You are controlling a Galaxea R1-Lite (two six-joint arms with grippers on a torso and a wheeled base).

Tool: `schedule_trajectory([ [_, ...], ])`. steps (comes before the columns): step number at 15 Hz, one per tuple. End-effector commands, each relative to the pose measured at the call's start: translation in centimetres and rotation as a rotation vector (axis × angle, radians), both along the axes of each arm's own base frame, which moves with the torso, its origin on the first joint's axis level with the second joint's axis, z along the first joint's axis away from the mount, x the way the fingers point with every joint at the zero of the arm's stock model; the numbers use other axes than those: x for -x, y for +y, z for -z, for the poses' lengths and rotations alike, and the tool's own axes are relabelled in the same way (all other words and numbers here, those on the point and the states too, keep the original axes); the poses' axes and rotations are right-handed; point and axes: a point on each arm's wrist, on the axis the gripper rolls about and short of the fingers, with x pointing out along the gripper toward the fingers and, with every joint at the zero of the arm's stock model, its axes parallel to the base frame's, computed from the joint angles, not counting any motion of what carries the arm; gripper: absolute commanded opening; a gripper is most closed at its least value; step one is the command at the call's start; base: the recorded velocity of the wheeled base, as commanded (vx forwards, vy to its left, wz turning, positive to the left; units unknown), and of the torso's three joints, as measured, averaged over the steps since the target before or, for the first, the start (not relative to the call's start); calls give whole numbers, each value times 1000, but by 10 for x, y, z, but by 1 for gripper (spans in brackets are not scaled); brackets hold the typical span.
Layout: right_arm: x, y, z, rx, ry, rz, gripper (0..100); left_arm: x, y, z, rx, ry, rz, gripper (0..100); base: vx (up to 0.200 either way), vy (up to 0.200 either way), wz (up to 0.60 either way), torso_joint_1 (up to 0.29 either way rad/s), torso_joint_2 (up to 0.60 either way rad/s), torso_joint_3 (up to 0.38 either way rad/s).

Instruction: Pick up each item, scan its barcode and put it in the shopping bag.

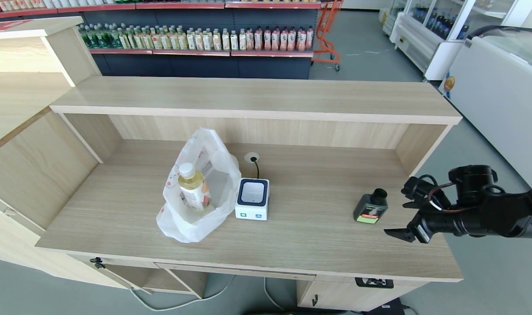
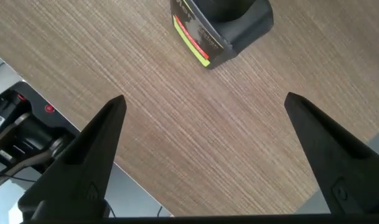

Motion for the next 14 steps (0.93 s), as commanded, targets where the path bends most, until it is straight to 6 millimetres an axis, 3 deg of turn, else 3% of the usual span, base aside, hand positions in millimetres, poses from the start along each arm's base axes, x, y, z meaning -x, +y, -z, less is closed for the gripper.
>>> schedule_trajectory([
  [1,-9,7,9,0,7,-21,100,0,0,0,0,-1,0,100,0,0,0,0,0,0],
  [14,-50,31,19,11,-79,-96,100,0,0,0,0,-1,0,100,0,0,0,0,0,0],
])
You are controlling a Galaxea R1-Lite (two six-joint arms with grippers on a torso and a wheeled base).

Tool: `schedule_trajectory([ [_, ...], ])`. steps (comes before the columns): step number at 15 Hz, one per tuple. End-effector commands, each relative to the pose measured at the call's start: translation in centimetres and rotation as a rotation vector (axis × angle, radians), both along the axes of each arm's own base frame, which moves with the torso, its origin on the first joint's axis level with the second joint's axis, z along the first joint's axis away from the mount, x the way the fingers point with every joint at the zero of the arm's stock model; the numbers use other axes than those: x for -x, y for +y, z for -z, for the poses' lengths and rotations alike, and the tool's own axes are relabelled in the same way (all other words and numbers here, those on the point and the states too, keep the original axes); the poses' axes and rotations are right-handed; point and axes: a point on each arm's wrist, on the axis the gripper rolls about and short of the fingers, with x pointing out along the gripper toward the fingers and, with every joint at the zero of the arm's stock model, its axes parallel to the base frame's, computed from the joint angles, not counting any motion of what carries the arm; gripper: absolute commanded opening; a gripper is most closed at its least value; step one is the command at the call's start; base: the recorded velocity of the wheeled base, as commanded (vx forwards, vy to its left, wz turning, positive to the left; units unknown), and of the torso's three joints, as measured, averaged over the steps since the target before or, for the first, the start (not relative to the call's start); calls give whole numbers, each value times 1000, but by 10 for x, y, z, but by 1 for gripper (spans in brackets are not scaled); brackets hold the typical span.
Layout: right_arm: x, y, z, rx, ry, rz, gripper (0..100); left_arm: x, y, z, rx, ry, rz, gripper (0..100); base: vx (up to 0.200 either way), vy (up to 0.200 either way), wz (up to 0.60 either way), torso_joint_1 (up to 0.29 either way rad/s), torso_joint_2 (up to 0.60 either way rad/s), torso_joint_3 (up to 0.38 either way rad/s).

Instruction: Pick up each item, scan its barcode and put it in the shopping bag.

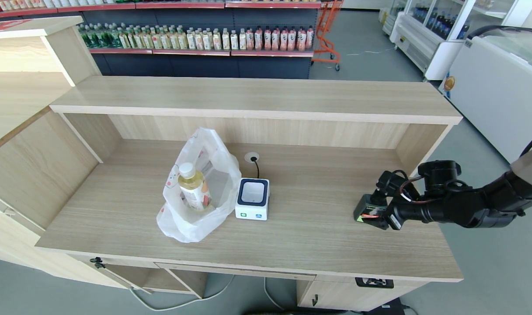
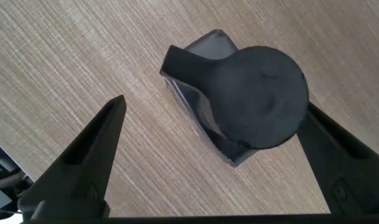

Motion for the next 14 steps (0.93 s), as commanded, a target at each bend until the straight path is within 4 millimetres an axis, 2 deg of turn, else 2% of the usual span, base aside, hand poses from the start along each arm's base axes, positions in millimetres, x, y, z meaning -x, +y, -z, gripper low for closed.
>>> schedule_trajectory([
  [1,-4,4,7,-1,10,-10,0,0,0,0,0,-1,0,100,0,0,0,0,0,0],
  [7,-5,11,17,1,23,-27,0,0,0,0,0,-1,0,100,0,0,0,0,0,0],
  [9,-3,10,15,-3,3,-24,0,0,0,0,0,-1,0,100,0,0,0,0,0,0],
  [10,1,8,6,-4,-45,-17,0,0,0,0,0,-1,0,100,0,0,0,0,0,0],
  [11,9,5,-2,-4,-78,-12,0,0,0,0,0,-1,0,100,0,0,0,0,0,0],
  [12,25,-5,-13,-1,-124,14,0,0,0,0,0,-1,0,100,0,0,0,0,0,0],
  [14,68,-25,-32,26,-241,62,0,0,0,0,0,-1,0,100,0,0,0,0,0,0],
])
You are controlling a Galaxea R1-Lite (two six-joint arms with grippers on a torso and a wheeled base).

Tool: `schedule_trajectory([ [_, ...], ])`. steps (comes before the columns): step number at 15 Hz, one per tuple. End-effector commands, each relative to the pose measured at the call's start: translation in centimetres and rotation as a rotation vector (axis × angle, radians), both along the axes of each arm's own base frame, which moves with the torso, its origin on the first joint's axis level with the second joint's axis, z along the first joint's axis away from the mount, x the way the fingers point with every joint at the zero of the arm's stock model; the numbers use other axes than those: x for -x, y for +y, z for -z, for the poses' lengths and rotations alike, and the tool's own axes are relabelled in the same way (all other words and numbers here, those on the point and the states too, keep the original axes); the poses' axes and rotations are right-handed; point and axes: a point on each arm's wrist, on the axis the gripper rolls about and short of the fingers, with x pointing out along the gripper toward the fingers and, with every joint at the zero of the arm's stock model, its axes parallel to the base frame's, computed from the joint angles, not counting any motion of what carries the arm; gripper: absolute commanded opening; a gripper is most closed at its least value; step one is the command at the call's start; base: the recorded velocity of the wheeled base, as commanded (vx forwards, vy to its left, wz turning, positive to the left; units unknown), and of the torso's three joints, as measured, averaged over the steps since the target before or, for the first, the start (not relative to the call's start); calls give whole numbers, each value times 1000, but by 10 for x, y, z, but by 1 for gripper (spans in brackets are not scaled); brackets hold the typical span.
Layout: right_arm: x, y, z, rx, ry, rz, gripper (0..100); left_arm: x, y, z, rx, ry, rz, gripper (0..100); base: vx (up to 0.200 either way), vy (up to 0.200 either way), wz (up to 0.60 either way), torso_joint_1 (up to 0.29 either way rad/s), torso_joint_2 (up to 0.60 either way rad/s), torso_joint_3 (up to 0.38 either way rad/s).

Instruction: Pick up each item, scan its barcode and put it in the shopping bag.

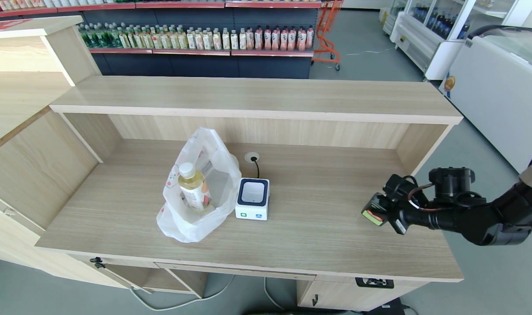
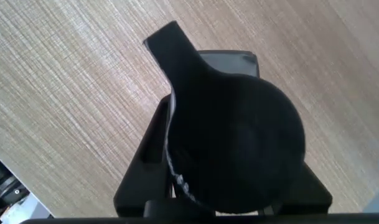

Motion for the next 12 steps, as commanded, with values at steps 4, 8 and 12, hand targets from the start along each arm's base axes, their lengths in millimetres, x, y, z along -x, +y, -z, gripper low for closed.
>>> schedule_trajectory([
  [4,93,-35,-64,332,-380,-127,0,0,0,0,0,-1,0,100,0,0,0,0,0,0],
  [8,112,-7,-67,729,-775,-745,0,0,0,0,0,-1,0,100,0,0,0,0,0,0],
  [12,141,46,-57,787,-1237,-1268,0,0,0,0,0,-1,0,100,0,0,0,0,0,0],
])
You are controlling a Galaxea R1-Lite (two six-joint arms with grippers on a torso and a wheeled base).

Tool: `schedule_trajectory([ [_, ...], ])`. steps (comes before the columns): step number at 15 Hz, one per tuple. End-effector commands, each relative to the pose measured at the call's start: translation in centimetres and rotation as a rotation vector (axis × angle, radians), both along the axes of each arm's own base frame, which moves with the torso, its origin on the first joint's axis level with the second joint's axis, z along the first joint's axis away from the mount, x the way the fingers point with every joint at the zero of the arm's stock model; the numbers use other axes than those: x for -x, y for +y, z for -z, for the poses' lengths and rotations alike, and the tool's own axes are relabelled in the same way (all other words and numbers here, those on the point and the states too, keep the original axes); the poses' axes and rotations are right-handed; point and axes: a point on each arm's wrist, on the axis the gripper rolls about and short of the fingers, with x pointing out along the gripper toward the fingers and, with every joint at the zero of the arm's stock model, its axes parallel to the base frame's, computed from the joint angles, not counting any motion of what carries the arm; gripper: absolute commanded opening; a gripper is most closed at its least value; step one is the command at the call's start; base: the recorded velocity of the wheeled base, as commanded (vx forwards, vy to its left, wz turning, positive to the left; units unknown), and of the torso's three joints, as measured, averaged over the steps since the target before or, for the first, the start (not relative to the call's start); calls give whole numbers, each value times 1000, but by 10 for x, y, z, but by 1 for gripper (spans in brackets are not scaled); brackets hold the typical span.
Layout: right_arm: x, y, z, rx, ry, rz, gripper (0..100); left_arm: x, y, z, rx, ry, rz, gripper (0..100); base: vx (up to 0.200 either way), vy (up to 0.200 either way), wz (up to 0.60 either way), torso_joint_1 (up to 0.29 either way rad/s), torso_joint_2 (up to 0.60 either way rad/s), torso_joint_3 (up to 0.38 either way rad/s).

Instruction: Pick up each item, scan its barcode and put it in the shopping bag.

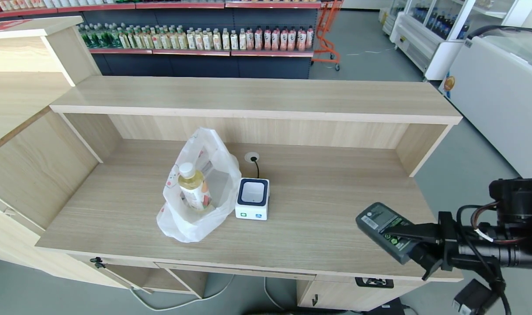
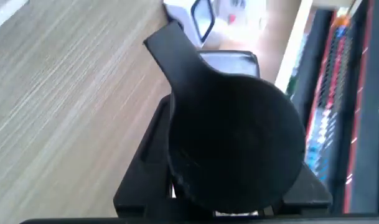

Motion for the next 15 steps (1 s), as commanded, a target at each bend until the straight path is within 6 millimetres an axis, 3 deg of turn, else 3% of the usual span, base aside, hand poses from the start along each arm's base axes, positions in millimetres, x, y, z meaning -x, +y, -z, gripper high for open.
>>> schedule_trajectory([
  [1,29,34,-4,-30,-66,-321,0,0,0,0,0,-1,0,100,0,0,0,0,0,0],
  [5,51,39,-19,-58,-213,-460,0,0,0,0,0,-1,0,100,0,0,0,0,0,0],
  [10,72,49,-22,-65,-199,-542,0,0,0,0,0,-1,0,100,0,0,0,0,0,0],
  [15,75,48,-21,-63,-181,-543,0,0,0,0,0,-1,0,100,0,0,0,0,0,0],
])
